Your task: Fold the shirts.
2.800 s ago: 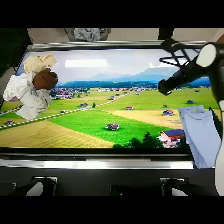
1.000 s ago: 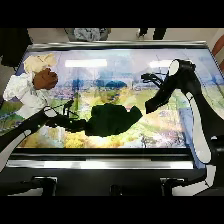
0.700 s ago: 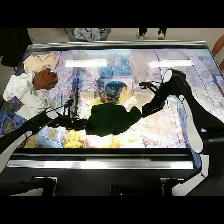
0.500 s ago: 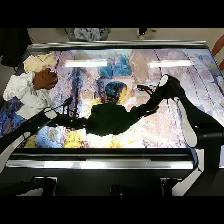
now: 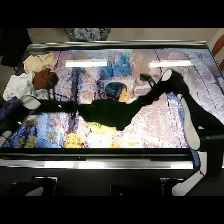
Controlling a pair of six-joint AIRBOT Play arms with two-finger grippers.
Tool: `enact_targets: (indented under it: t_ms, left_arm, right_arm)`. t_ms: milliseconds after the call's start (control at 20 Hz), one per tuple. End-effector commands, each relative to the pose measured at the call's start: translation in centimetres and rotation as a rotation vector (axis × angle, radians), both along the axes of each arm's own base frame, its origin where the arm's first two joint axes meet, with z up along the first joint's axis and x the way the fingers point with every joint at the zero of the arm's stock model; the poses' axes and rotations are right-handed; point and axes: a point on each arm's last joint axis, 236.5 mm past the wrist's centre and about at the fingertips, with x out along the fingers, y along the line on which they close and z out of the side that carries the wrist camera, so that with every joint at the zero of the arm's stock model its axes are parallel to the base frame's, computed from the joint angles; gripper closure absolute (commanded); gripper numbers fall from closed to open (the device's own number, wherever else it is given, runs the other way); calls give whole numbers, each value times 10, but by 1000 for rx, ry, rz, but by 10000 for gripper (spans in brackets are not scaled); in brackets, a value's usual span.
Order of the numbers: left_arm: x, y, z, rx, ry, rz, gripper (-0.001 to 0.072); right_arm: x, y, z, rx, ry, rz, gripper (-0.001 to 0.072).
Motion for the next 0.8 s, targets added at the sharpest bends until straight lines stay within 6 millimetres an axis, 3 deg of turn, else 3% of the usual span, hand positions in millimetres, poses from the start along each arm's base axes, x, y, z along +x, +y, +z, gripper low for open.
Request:
enact_targets:
  t_ms: [0,50,100,150,200,250,350,450,550,650,750]
  left_arm:
    - [17,49,196,43,-462,95,682]
    - [3,60,263,32,-605,128,682]
    - [-19,69,327,39,-750,152,682]
    - [-45,82,377,85,-877,185,682]
    - [-67,96,410,138,-962,230,682]
    - [-85,110,430,166,-1007,289,682]
    - [-120,112,453,151,-1071,313,682]
    - [-146,105,464,133,-1113,298,682]
    - [-154,125,452,194,-1050,371,682]
    - [-148,142,403,281,-853,397,682]
    - [-138,141,337,325,-625,347,682]
  right_arm:
    - [42,-20,180,-70,-554,-15,663]
    - [33,-22,250,-60,-720,-35,663]
    - [13,-27,320,-61,-890,-50,663]
    - [-13,-37,376,-82,-1034,-78,663]
    - [-43,-55,422,-132,-1150,-130,663]
    - [-74,-74,452,-169,-1213,-203,663]
    - [-126,-83,489,-158,-1292,-252,663]
    - [-167,-86,511,-153,-1353,-260,663]
    - [-192,-111,508,-257,-1331,-304,663]
    - [-204,-136,470,-366,-1164,-342,662]
    - [-210,-145,412,-433,-911,-318,662]
